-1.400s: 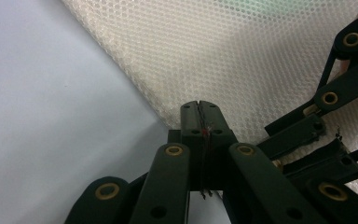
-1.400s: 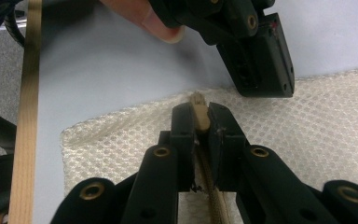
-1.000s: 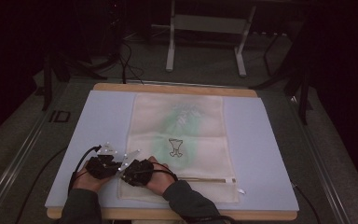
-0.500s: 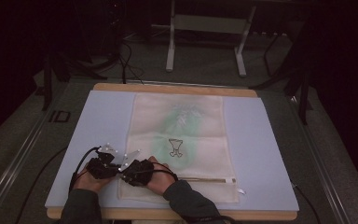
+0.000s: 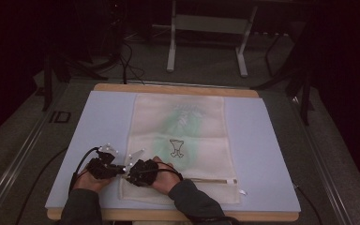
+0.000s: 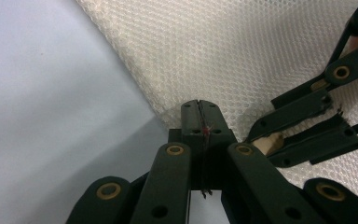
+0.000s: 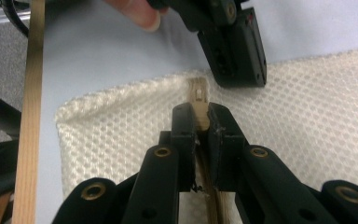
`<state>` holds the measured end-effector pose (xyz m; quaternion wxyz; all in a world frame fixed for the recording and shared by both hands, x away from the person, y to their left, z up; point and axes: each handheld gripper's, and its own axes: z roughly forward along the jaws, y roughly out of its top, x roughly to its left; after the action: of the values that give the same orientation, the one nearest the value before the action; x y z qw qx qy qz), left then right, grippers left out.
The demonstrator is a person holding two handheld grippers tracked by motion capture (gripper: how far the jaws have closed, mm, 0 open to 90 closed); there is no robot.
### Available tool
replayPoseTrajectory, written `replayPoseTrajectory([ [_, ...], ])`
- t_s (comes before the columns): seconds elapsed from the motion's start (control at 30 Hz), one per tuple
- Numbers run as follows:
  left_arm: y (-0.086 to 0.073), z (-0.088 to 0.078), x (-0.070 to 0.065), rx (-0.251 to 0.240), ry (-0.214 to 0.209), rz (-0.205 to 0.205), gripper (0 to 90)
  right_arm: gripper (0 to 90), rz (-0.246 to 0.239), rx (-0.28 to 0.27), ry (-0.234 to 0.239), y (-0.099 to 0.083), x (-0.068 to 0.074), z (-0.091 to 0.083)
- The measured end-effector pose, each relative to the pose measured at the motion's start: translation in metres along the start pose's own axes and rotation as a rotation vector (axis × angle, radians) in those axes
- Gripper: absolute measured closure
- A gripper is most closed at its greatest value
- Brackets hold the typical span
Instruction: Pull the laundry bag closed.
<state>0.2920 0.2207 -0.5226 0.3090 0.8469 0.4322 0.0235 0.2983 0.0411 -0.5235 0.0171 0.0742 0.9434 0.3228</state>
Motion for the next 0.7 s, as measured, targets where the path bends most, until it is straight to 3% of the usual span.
replayPoseTrajectory([
  [0.7,0.001,0.0,0.0,0.001,-0.003,0.021,90.0,82.3,-0.019,0.03,-0.028,-0.009,0.005,-0.011],
])
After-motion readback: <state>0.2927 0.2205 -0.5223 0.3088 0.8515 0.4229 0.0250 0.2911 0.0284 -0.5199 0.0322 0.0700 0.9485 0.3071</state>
